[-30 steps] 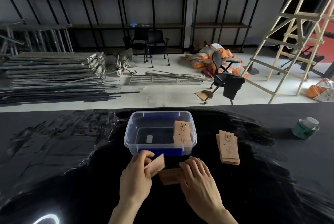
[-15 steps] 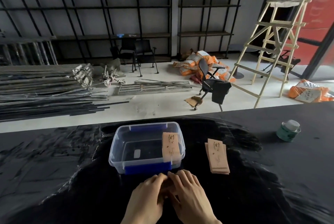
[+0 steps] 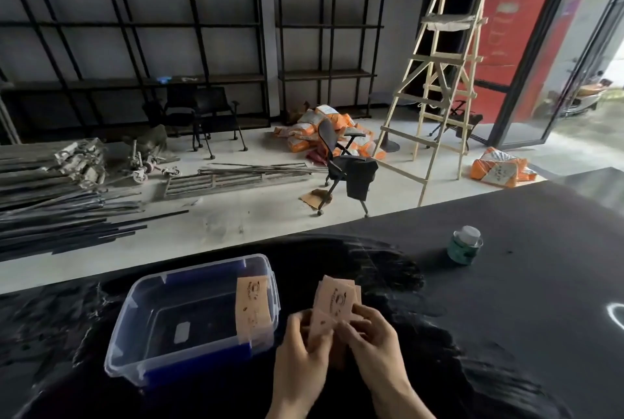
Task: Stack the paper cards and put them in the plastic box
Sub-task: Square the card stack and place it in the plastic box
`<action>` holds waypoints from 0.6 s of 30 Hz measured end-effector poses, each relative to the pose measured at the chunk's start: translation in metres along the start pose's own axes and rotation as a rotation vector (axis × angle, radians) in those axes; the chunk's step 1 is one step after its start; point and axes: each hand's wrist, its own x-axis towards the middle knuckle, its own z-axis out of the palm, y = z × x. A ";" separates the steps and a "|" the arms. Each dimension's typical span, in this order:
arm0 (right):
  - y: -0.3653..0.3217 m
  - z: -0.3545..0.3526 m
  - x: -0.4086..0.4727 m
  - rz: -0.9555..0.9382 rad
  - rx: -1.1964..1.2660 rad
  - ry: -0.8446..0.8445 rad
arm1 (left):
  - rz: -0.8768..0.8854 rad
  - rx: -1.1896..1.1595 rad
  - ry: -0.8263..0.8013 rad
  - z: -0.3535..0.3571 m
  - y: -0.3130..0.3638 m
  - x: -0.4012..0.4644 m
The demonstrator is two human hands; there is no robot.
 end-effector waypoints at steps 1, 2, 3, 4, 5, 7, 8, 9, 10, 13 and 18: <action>-0.003 -0.004 0.009 -0.006 -0.044 0.034 | -0.001 0.048 0.019 0.006 0.004 0.008; -0.005 -0.007 0.019 -0.028 -0.115 0.064 | -0.005 0.116 0.050 0.012 0.008 0.016; -0.008 -0.009 0.028 -0.056 -0.191 0.086 | -0.014 0.191 0.080 0.016 0.012 0.024; -0.012 -0.009 0.035 -0.081 -0.274 0.101 | -0.021 0.250 0.102 0.021 0.015 0.031; -0.016 -0.009 0.042 -0.096 -0.354 0.111 | -0.032 0.296 0.113 0.025 0.018 0.038; -0.019 -0.006 0.053 -0.108 -0.495 0.129 | -0.053 0.379 0.112 0.033 0.019 0.050; -0.019 -0.005 0.057 -0.108 -0.567 0.133 | -0.072 0.408 0.098 0.036 0.019 0.054; -0.016 -0.004 0.060 -0.107 -0.640 0.137 | -0.100 0.422 0.075 0.039 0.018 0.057; -0.012 -0.003 0.063 -0.105 -0.709 0.137 | -0.130 0.425 0.054 0.042 0.016 0.060; -0.002 -0.003 0.070 -0.066 -0.835 0.108 | -0.193 0.425 0.035 0.048 0.013 0.067; 0.002 -0.001 0.079 0.050 -0.749 0.068 | -0.276 0.383 -0.027 0.050 0.016 0.076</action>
